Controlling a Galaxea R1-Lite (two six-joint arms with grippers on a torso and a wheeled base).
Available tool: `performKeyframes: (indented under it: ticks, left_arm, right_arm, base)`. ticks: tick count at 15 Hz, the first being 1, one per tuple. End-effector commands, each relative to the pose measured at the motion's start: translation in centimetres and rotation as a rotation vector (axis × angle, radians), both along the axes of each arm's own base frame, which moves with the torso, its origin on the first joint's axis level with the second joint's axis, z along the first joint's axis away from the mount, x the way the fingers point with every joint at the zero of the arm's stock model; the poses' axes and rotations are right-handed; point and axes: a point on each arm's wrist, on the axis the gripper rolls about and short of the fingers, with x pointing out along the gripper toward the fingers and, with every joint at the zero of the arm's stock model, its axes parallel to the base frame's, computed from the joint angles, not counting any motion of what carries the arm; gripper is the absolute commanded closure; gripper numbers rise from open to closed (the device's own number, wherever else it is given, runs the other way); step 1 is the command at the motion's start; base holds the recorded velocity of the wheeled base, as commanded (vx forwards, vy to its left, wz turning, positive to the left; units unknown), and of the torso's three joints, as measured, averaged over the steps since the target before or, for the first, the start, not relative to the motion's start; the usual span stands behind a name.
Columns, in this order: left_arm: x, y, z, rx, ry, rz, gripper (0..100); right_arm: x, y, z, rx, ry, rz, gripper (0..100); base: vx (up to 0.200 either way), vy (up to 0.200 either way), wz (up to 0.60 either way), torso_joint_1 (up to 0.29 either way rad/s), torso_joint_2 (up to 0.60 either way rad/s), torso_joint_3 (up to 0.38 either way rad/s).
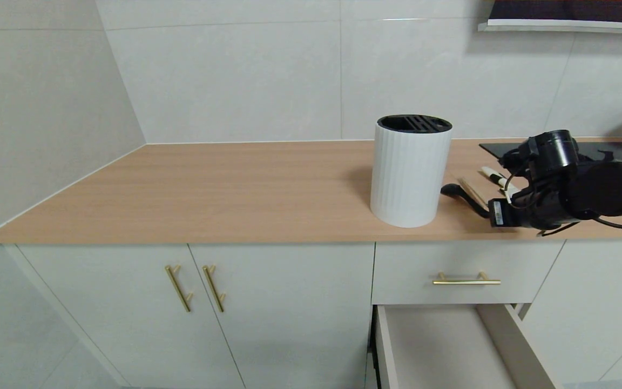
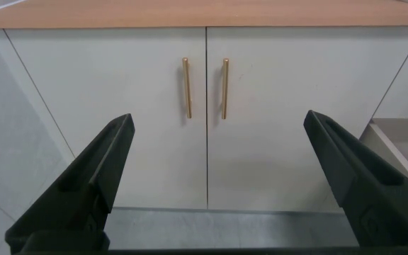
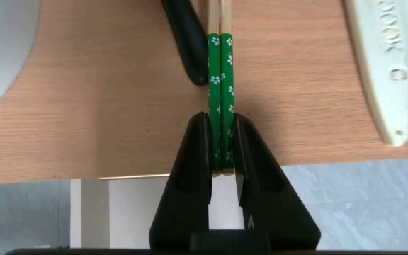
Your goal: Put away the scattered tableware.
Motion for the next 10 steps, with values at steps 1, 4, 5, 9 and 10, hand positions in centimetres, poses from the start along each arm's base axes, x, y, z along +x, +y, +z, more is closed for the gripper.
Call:
performKeyframes:
  ticks: [1, 4, 5, 9, 10]
  left_arm:
    - [0.0, 0.0, 0.0, 0.000, 0.000, 0.000, 0]
    - [0.0, 0.0, 0.0, 0.000, 0.000, 0.000, 0]
    - [0.0, 0.0, 0.0, 0.000, 0.000, 0.000, 0]
    - [0.0, 0.0, 0.0, 0.000, 0.000, 0.000, 0]
    - [0.0, 0.0, 0.0, 0.000, 0.000, 0.000, 0]
  right_arm:
    - [-0.3, 0.0, 0.7, 0.002, -0.018, 0.000, 100]
    - [-2.4, -0.3, 3.5, 0.061, -0.088, -0.027, 100]
    - [-4.2, -0.5, 4.6, 0.078, -0.114, -0.030, 100]
    - [-12.7, -1.4, 8.2, 0.166, -0.150, 0.089, 100]
    - [-14.3, -1.5, 8.6, 0.186, -0.121, 0.120, 100]
  base:
    - [0.000, 0.000, 0.00, 0.000, 0.00, 0.000]
    - [0.000, 0.000, 0.00, 0.000, 0.00, 0.000]
    - [0.000, 0.000, 0.00, 0.000, 0.00, 0.000]
    - [0.000, 0.000, 0.00, 0.000, 0.00, 0.000]
    - [0.000, 0.000, 0.00, 0.000, 0.00, 0.000]
